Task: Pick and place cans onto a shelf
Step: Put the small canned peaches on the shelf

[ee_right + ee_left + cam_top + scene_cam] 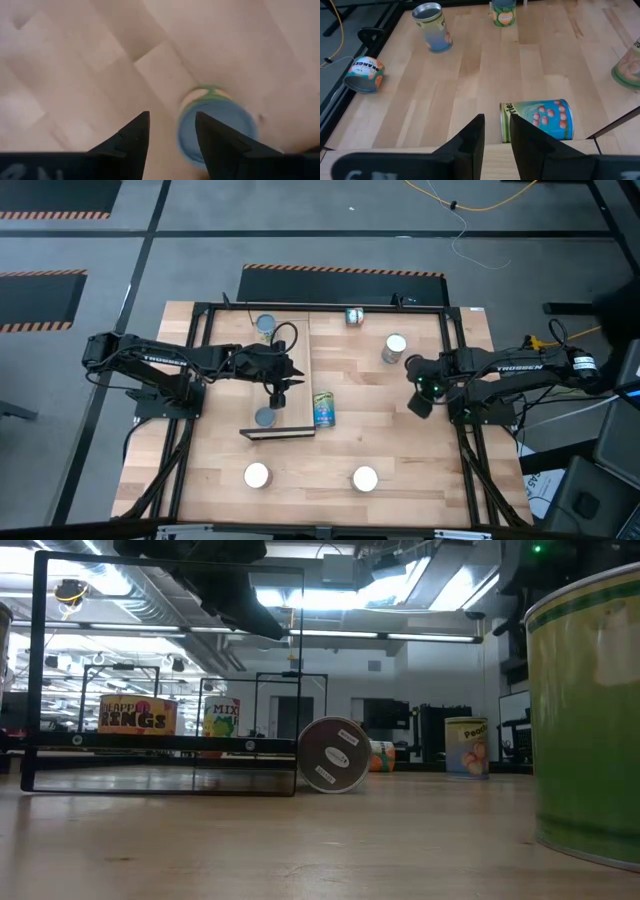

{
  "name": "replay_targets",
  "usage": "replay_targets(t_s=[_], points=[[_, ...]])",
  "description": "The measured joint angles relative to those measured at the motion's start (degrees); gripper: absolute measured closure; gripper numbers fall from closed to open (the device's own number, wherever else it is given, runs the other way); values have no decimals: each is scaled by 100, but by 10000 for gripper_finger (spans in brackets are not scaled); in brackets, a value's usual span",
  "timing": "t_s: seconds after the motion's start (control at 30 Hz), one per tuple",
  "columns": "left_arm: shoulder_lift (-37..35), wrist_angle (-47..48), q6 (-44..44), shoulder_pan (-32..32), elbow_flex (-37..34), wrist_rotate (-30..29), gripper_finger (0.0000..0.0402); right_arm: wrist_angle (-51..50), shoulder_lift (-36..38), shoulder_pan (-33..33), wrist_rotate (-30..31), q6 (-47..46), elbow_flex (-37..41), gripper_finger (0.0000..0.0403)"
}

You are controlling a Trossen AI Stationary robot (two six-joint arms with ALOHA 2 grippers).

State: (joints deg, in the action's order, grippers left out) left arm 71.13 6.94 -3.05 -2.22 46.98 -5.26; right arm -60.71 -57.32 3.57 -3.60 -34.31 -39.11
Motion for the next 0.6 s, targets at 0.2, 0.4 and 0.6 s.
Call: replay_targets(t_s=[0.2,0.4,0.6], points=[[0,-2,4,0,0,0,317,-47,-32,0,127,-147,0,240],[0,-4,4,0,2,0,317,-46,-368,0,165,-146,0,240],[0,-5,7,2,2,0,317,-46,-929,0,165,-142,3,240]])
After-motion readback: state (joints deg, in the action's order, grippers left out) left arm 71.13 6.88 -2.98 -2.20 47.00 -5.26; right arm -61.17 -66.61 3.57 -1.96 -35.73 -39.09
